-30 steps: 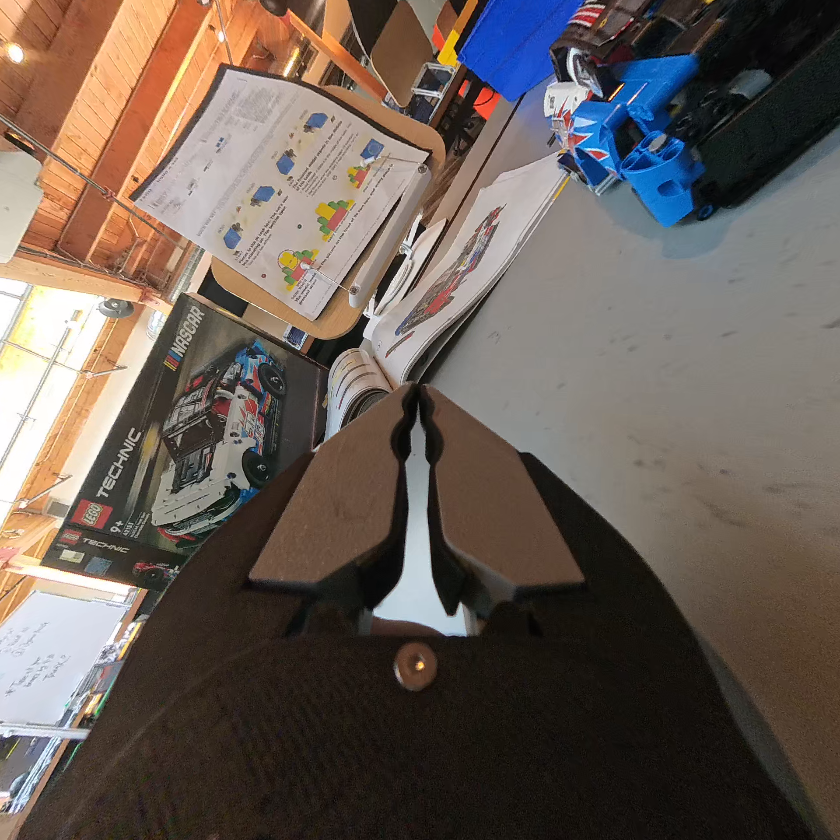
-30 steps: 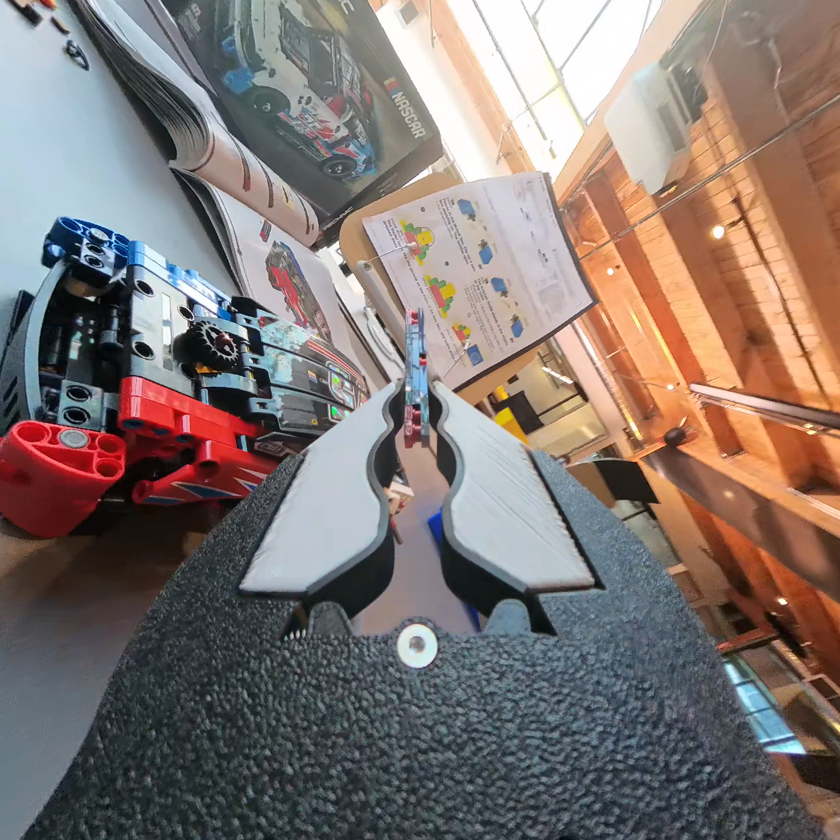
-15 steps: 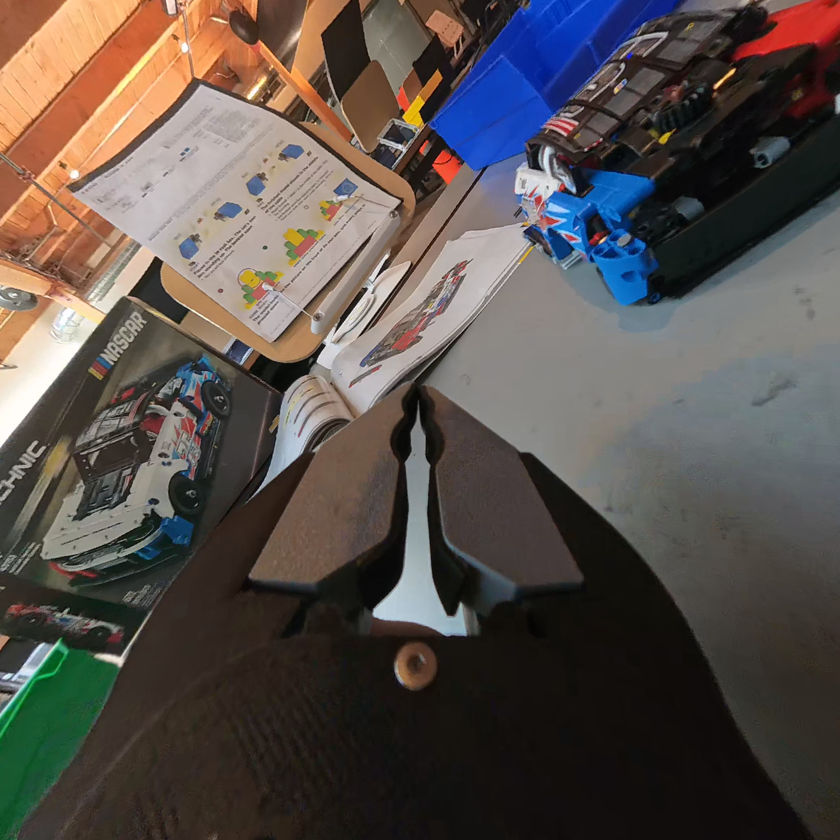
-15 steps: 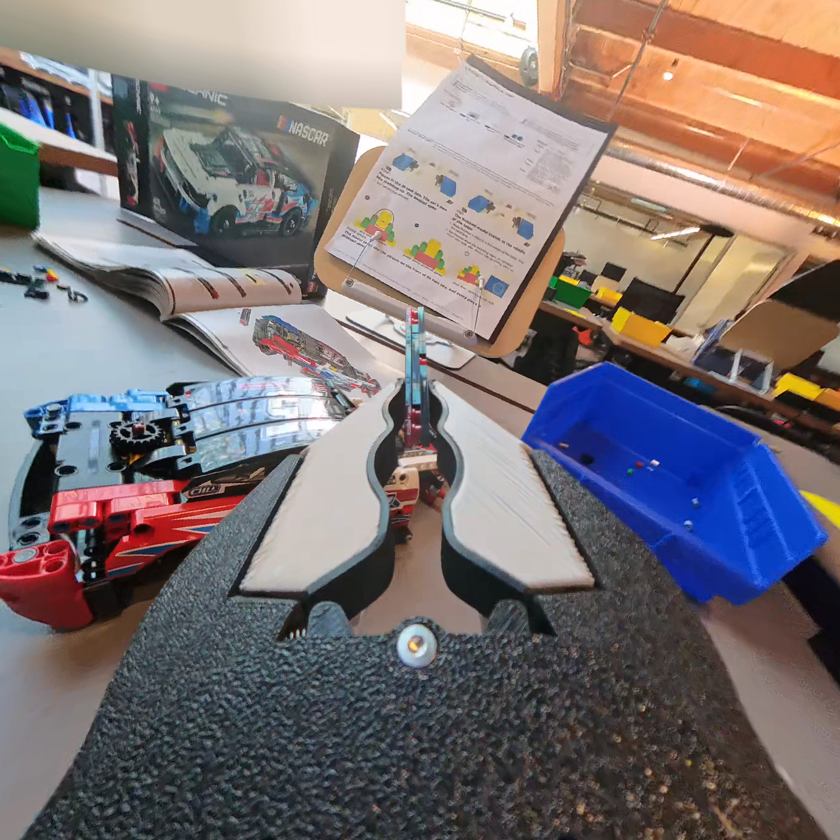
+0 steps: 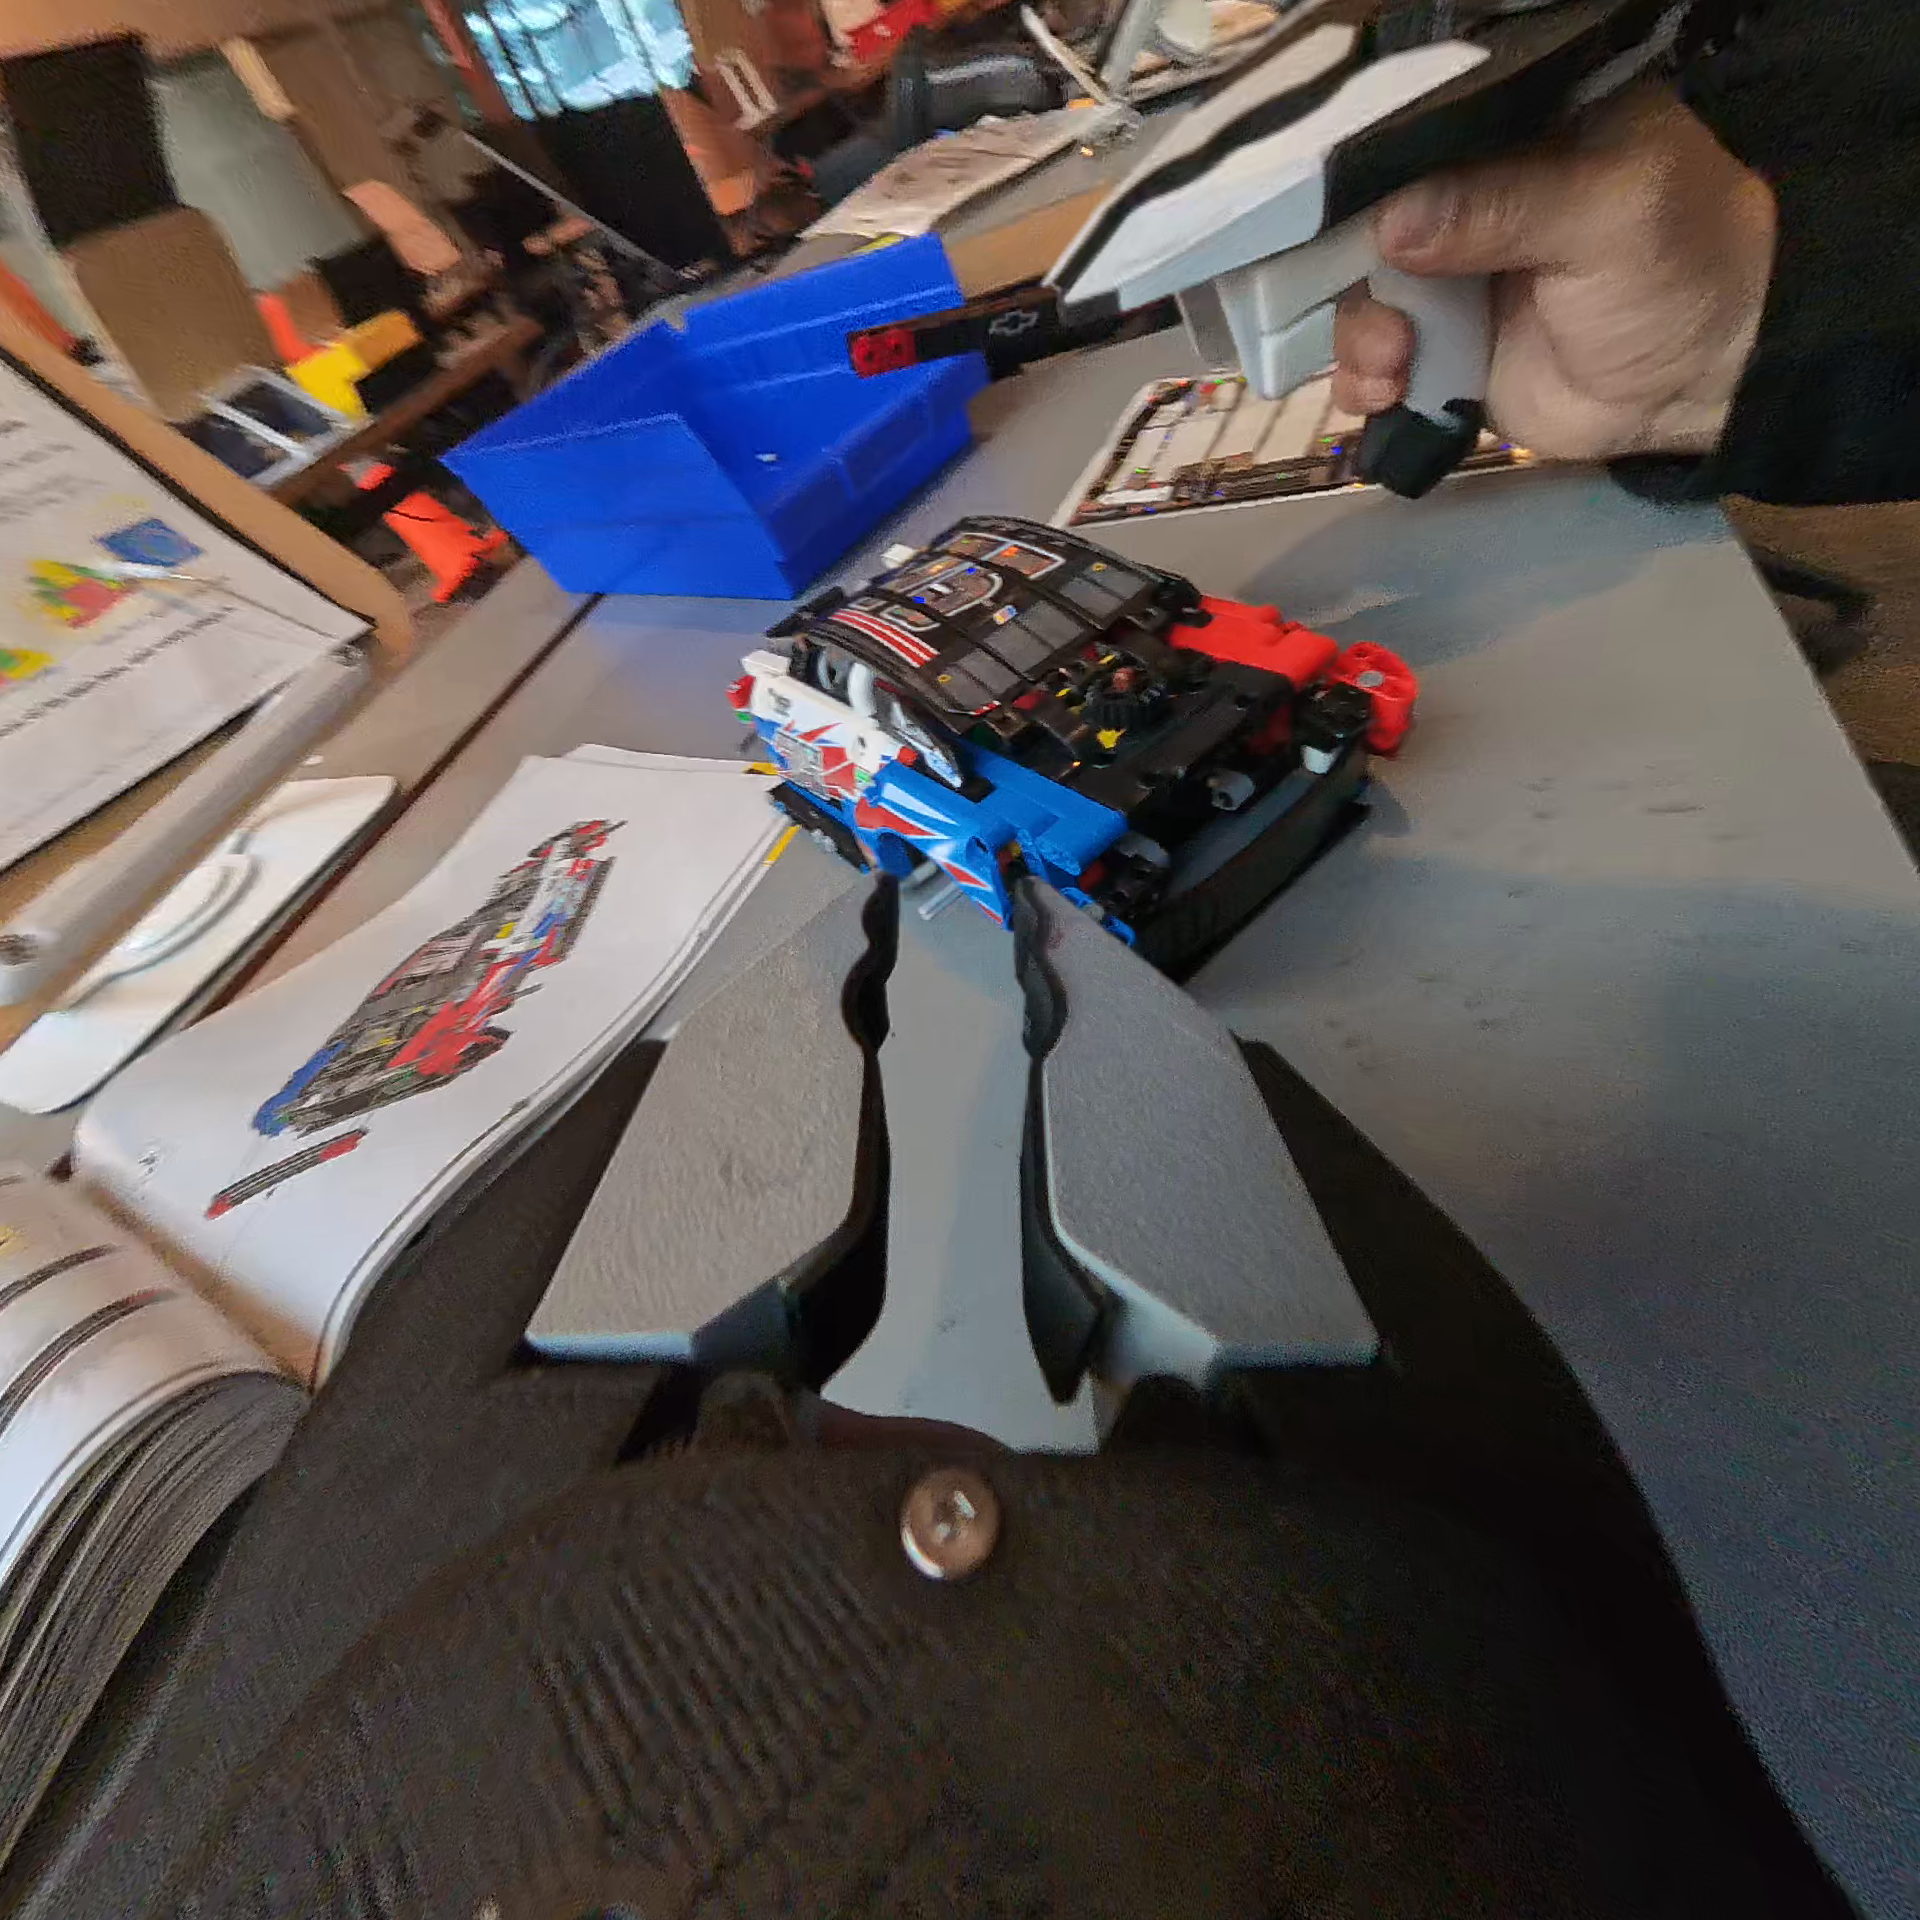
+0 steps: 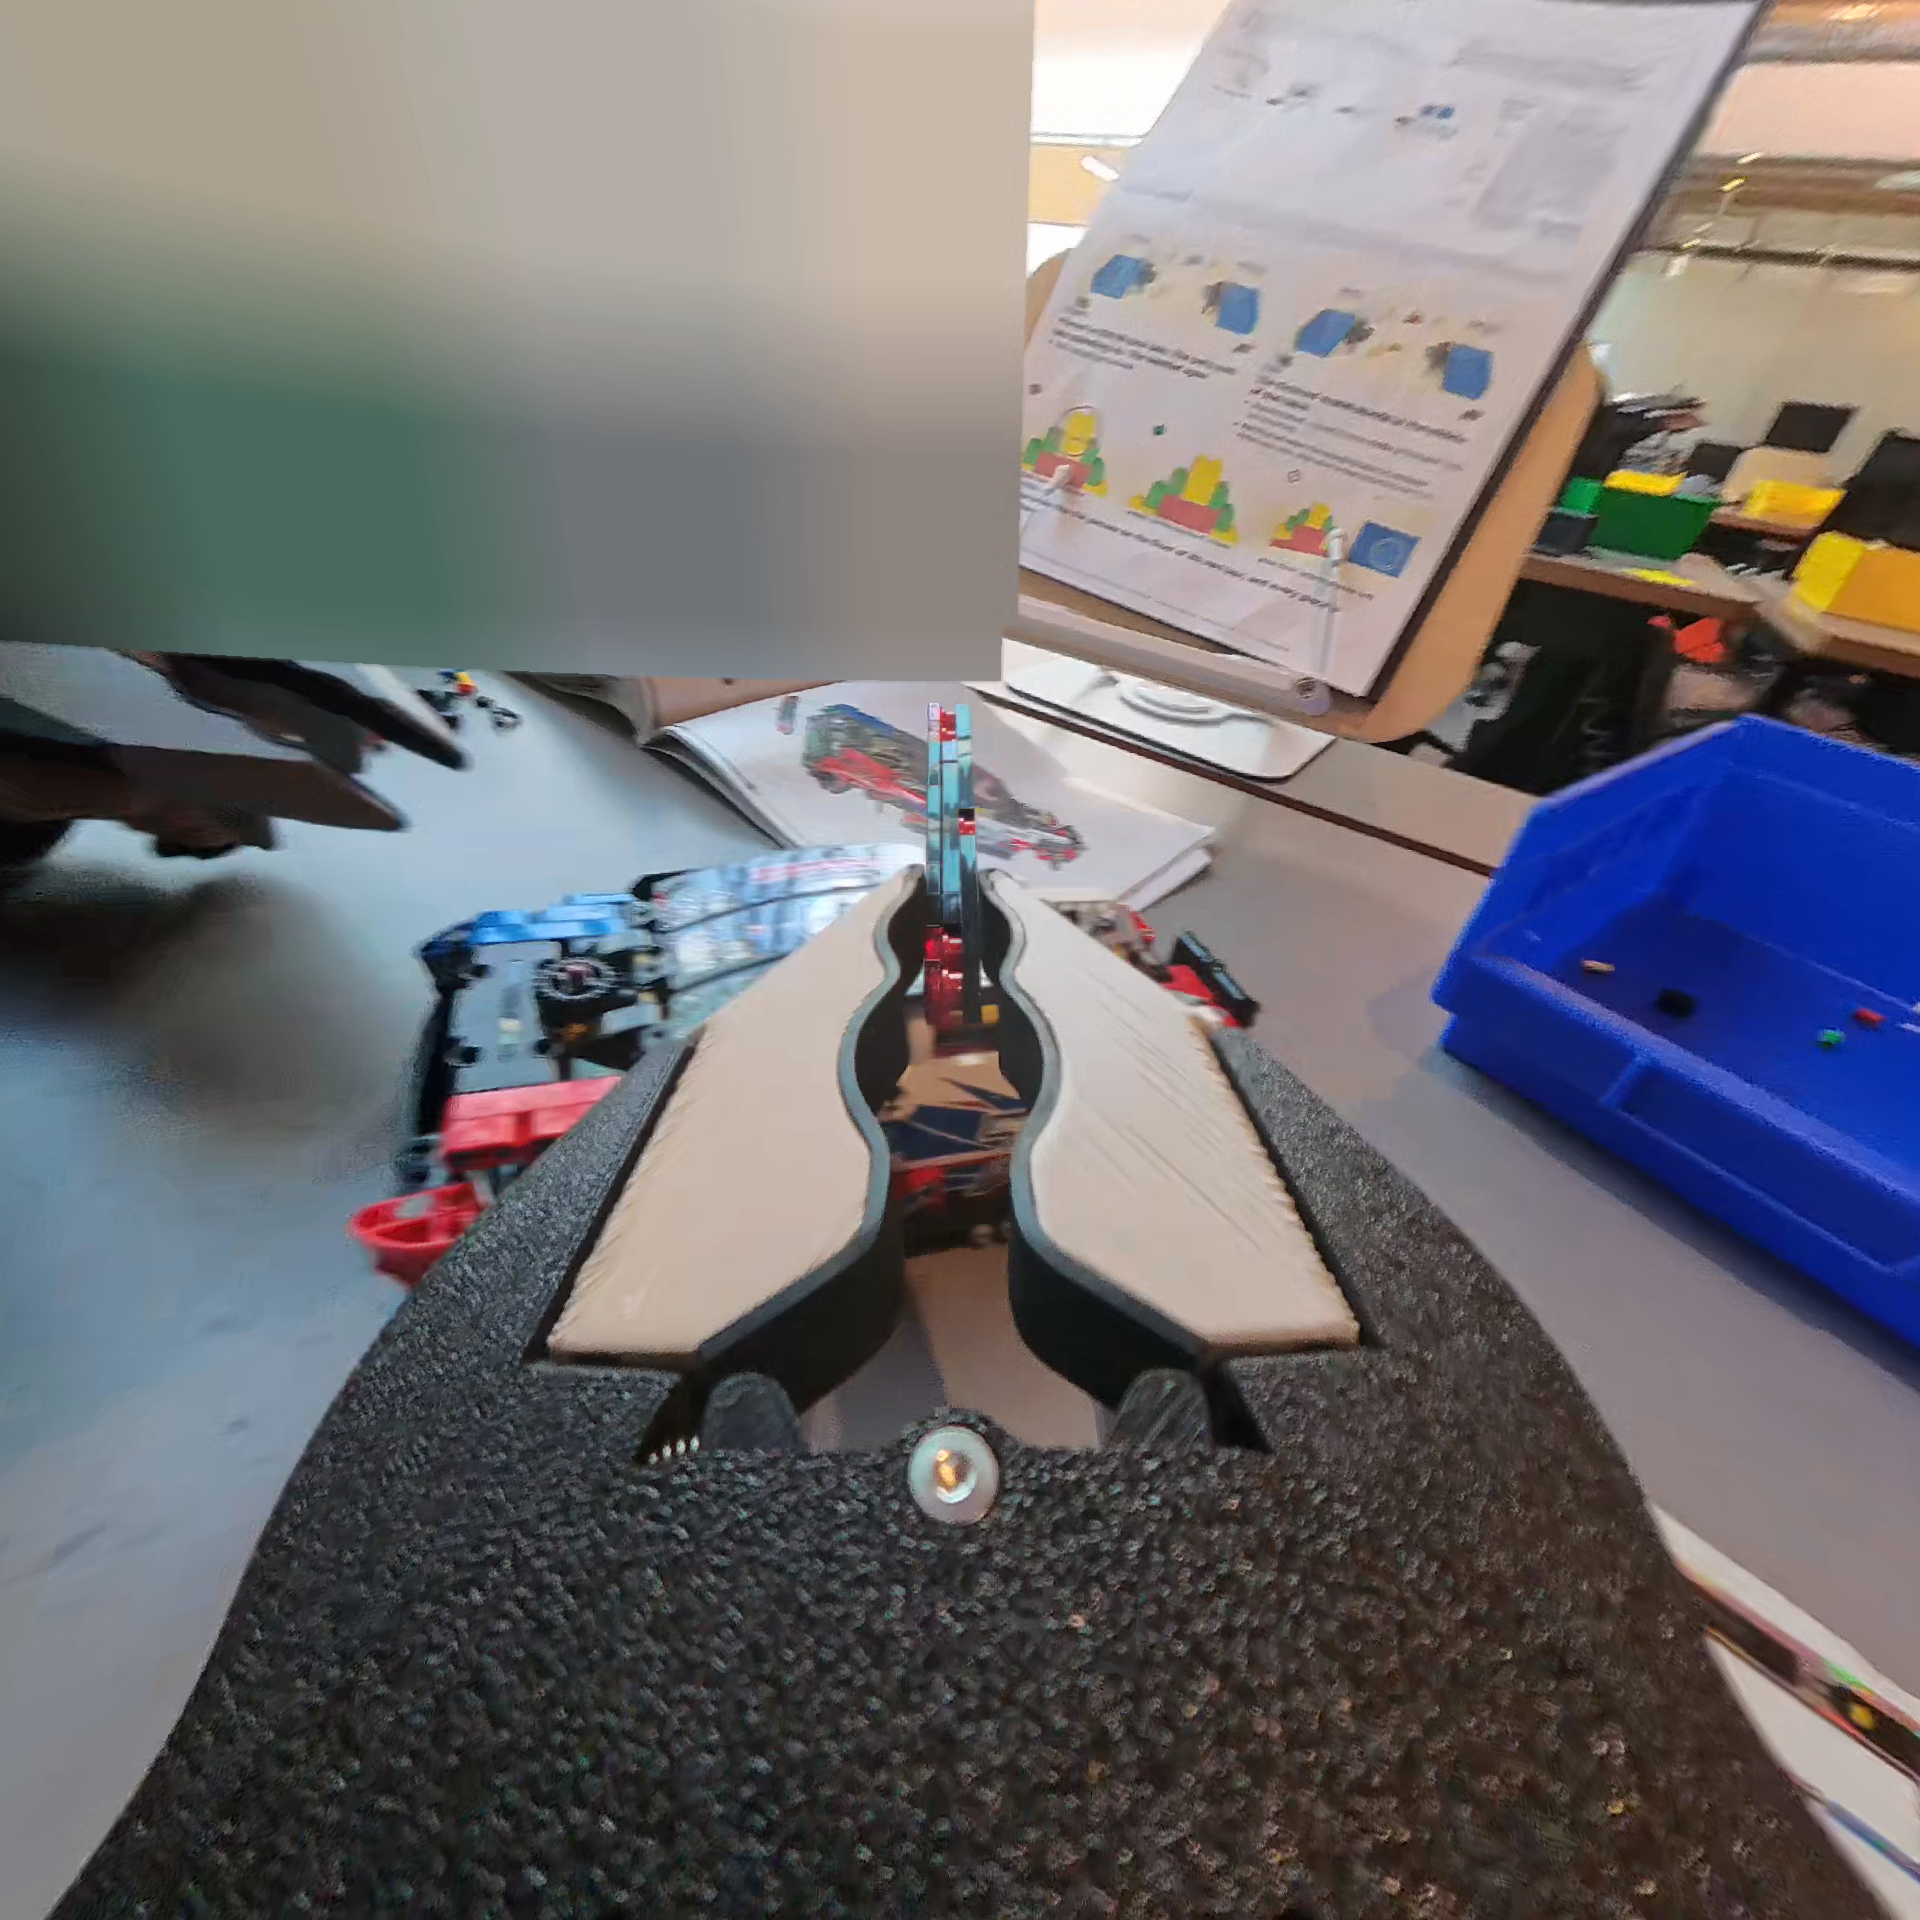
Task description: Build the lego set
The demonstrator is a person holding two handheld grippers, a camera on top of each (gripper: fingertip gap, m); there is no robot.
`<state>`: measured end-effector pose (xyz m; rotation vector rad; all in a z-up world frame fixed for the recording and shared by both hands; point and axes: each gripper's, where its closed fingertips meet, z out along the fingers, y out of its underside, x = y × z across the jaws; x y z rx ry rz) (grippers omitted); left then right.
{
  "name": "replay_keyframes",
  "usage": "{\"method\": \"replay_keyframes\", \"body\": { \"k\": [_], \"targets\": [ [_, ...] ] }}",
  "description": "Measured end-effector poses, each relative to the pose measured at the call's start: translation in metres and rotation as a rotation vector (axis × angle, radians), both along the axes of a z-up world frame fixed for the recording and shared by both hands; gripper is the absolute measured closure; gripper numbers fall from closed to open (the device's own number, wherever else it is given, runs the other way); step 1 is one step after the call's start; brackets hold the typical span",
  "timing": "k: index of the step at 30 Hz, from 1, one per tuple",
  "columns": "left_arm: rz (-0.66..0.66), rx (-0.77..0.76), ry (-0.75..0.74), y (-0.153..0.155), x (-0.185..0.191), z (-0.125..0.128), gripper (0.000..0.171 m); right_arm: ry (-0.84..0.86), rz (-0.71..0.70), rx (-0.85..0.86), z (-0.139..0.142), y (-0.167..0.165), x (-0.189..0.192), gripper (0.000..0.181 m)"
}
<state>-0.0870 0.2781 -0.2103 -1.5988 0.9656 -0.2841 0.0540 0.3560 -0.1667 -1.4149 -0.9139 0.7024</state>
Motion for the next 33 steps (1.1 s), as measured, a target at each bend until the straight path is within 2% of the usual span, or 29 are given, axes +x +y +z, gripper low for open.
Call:
{"method": "replay_keyframes", "body": {
  "k": [2, 5, 8, 12, 16, 20, 25, 29, 33],
  "targets": [
    [-0.055, -0.05, 0.012, 0.0, 0.004, 0.001, 0.152, -0.029, 0.113, -0.082, 0.0, -0.027, -0.015, 0.172],
    [-0.18, -0.141, 0.036, -0.007, 0.017, 0.0, 0.152, -0.084, 0.149, -0.118, 0.002, -0.058, -0.024, 0.173],
    [-0.249, -0.224, 0.103, -0.012, 0.025, -0.012, 0.143, -0.109, 0.222, -0.223, -0.005, -0.091, -0.031, 0.173],
    [-0.237, -0.188, 0.096, -0.01, 0.031, -0.004, 0.145, -0.205, 0.191, -0.293, -0.032, -0.109, -0.03, 0.173],
    [-0.195, -0.188, 0.095, -0.002, 0.035, 0.004, 0.145, -0.22, 0.165, -0.312, -0.041, -0.112, -0.028, 0.173],
    [-0.15, -0.242, 0.13, -0.005, 0.026, -0.004, 0.145, -0.178, 0.17, -0.315, -0.04, -0.116, -0.027, 0.173],
    [-0.098, -0.281, 0.087, -0.014, 0.017, -0.011, 0.146, -0.158, 0.171, -0.312, -0.045, -0.122, -0.027, 0.173],
    [-0.095, -0.313, 0.069, -0.022, 0.018, -0.017, 0.146, -0.152, 0.192, -0.316, -0.046, -0.127, -0.033, 0.173],
    [-0.118, -0.309, 0.076, -0.03, 0.022, -0.023, 0.154, -0.165, 0.192, -0.342, -0.054, -0.129, -0.041, 0.173]
  ]
}}
